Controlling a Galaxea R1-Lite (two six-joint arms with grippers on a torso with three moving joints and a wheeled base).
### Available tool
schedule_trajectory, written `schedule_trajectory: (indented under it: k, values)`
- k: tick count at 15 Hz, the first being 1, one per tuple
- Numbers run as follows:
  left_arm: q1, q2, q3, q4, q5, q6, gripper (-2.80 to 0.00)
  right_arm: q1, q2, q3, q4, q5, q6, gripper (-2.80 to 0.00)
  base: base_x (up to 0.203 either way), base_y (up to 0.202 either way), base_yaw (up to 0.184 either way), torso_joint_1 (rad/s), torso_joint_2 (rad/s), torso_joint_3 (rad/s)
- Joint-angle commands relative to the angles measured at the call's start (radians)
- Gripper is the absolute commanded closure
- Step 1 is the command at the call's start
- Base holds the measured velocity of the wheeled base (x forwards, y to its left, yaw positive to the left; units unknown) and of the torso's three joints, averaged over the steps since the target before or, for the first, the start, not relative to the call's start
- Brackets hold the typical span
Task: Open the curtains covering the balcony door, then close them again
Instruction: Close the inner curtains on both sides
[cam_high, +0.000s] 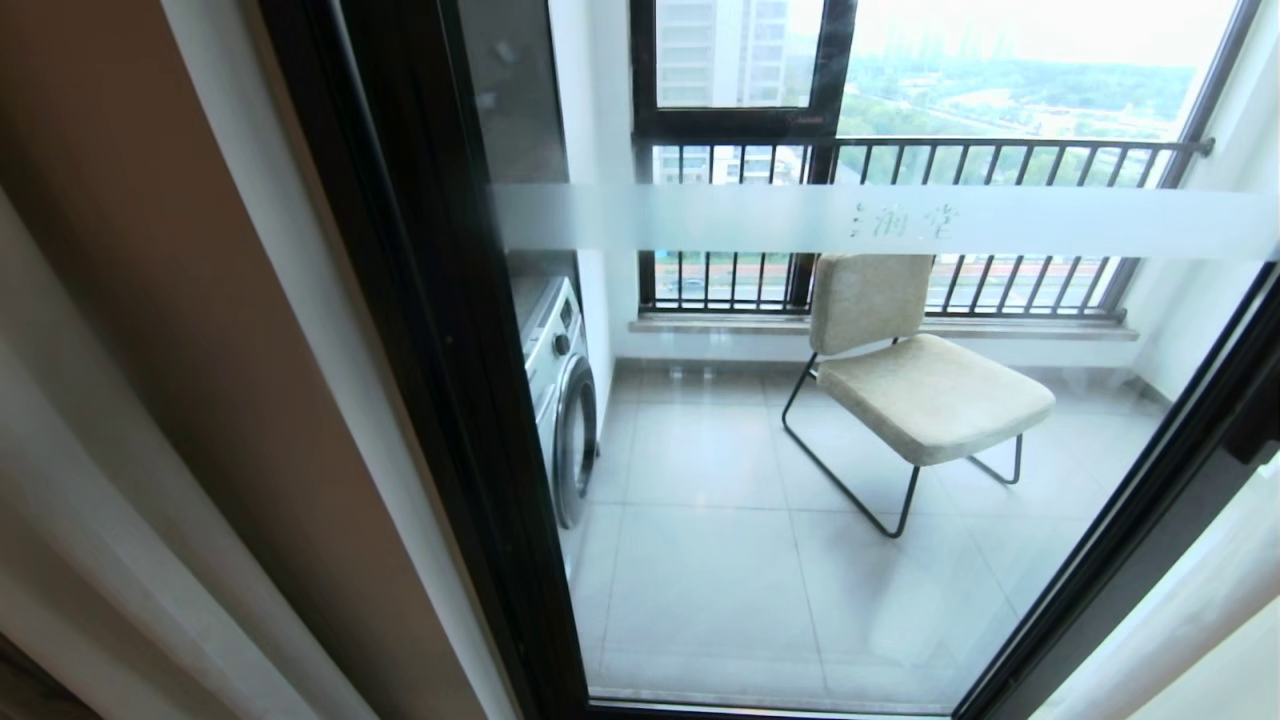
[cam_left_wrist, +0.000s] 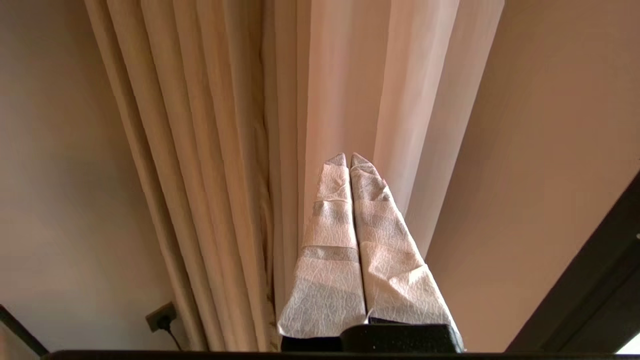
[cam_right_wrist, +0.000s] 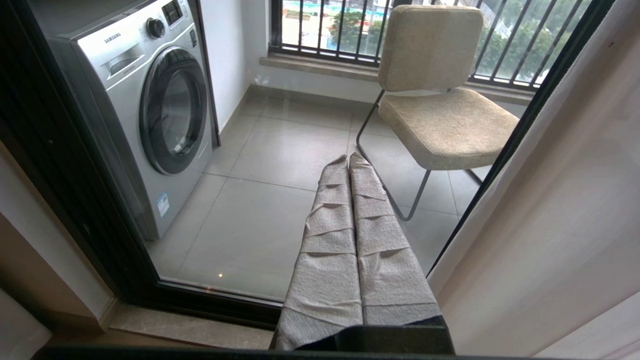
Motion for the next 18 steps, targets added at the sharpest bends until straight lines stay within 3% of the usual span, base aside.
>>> schedule_trajectory:
  k: [1,3,4,7,12,15,18]
  values:
    - [0.016,0.165,-0.066,0.000,0.013,-0.002,0.00,0.000,0.000,0.000,0.000,0.000,-0.001,0.00,0.000,0.000,0.000,0.000,0.00,0.000]
    - [0.109,0.235,-0.113,0.000,0.017,-0.002,0.00,0.000,0.000,0.000,0.000,0.000,-0.001,0.00,0.000,0.000,0.000,0.000,0.00,0.000]
    - [0.141,0.265,-0.130,-0.001,0.015,-0.003,-2.80,0.000,0.000,0.000,0.000,0.000,-0.001,0.00,0.000,0.000,0.000,0.000,0.00,0.000]
    - [0.198,0.289,-0.138,-0.003,0.015,-0.013,-2.80,0.000,0.000,0.000,0.000,0.000,-0.001,0.00,0.000,0.000,0.000,0.000,0.00,0.000]
    - [0.262,0.359,-0.140,-0.005,-0.060,-0.144,-2.80,0.000,0.000,0.000,0.000,0.000,-0.001,0.00,0.000,0.000,0.000,0.000,0.00,0.000]
    - [0.347,0.421,-0.140,-0.086,-0.212,-0.154,-2.80,0.000,0.000,0.000,0.000,0.000,-0.001,0.00,0.000,0.000,0.000,0.000,0.00,0.000]
    - [0.460,0.505,-0.155,-0.193,-0.425,-0.153,-2.80,0.000,0.000,0.000,0.000,0.000,-0.001,0.00,0.000,0.000,0.000,0.000,0.00,0.000]
